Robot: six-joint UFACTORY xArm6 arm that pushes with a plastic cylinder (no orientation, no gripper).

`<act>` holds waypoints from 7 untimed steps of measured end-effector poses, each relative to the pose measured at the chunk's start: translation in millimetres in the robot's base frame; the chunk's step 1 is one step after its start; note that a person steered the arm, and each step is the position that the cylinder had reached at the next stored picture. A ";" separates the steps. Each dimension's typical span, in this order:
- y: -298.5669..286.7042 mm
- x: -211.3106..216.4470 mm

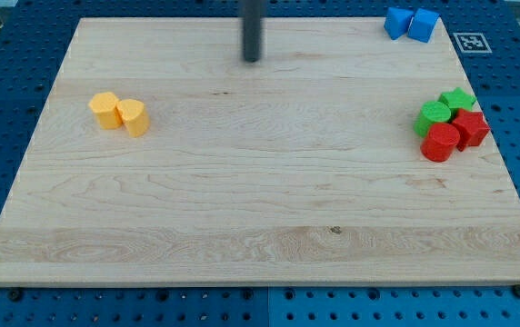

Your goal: Push the yellow hexagon and the yellow heart towards the center of the board

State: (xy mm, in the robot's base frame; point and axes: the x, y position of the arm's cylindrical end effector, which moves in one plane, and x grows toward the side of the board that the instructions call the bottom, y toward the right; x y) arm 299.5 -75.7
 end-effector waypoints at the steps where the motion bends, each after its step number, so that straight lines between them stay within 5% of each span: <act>1: -123.2 33.6; 2: -227.2 60.1; 5: -220.0 96.5; 7: -153.5 114.5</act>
State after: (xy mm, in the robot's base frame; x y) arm 413.9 -229.2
